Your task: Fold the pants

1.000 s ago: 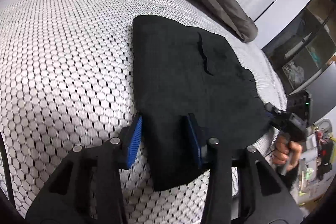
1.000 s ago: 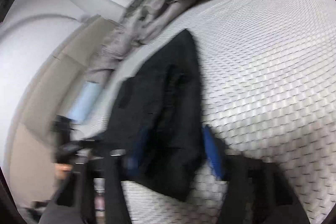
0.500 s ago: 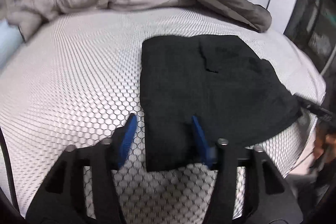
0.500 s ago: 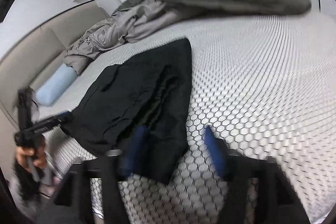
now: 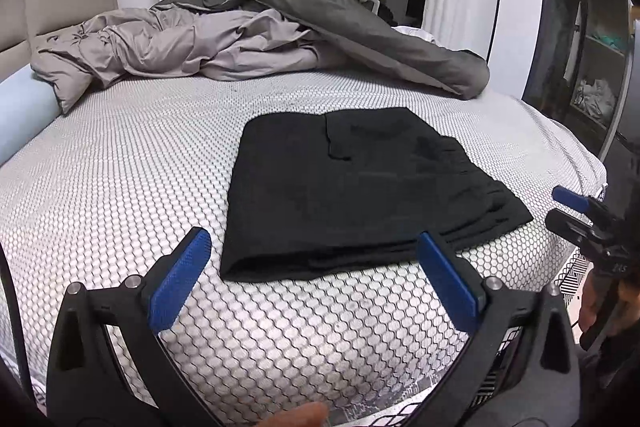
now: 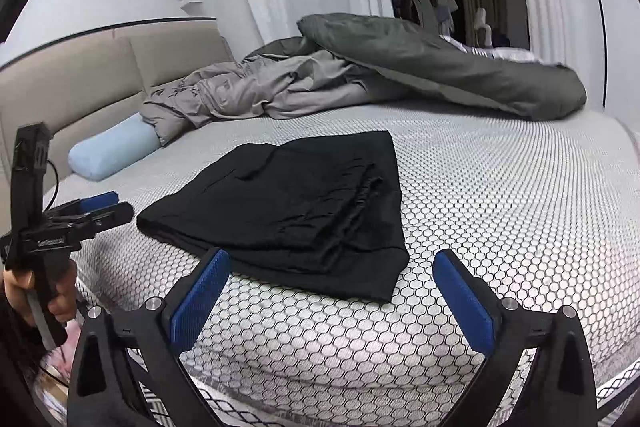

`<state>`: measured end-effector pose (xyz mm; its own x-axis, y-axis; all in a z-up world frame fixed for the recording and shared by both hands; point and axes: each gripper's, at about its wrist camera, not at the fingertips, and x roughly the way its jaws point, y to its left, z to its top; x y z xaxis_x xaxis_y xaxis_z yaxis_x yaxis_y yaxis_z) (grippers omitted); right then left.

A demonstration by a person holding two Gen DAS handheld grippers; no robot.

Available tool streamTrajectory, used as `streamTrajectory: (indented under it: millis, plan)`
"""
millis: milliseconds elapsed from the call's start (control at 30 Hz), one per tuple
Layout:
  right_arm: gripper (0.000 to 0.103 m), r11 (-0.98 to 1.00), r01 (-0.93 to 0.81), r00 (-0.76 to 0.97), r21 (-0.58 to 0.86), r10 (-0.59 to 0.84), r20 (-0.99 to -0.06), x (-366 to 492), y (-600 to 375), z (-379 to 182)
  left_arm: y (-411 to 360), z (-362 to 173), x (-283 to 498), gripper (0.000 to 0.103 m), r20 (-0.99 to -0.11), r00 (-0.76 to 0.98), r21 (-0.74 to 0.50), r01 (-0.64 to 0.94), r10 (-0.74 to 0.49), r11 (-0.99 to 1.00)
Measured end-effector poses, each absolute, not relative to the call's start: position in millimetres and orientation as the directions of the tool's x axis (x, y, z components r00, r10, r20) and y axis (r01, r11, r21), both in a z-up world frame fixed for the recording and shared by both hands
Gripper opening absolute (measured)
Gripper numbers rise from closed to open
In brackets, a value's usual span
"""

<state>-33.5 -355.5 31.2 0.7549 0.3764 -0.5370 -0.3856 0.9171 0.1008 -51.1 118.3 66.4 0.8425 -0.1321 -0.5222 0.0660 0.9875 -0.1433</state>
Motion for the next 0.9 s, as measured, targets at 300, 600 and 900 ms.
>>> streamTrajectory:
  millis: [300, 600, 900]
  plan:
    - [0.103, 0.918, -0.388, 0.790, 0.082, 0.377, -0.483, -58.0, -356.8, 30.7, 103.7, 58.4, -48.8, 0.102, -0.488, 0.860, -0.163, 0.080, -0.151, 0.983]
    - [0.103, 0.916, -0.395, 0.795, 0.072, 0.380, -0.472, -60.3, -356.5, 30.8, 94.5, 55.6, -37.5, 0.102, -0.493, 0.857, -0.150, 0.084, -0.148, 0.985]
    - [0.103, 0.914, -0.399, 0.795, 0.069, 0.383, -0.470, -60.1, -355.7, 29.0, 102.9, 51.0, -31.9, 0.102, -0.492, 0.858, -0.171, 0.069, -0.145, 0.983]
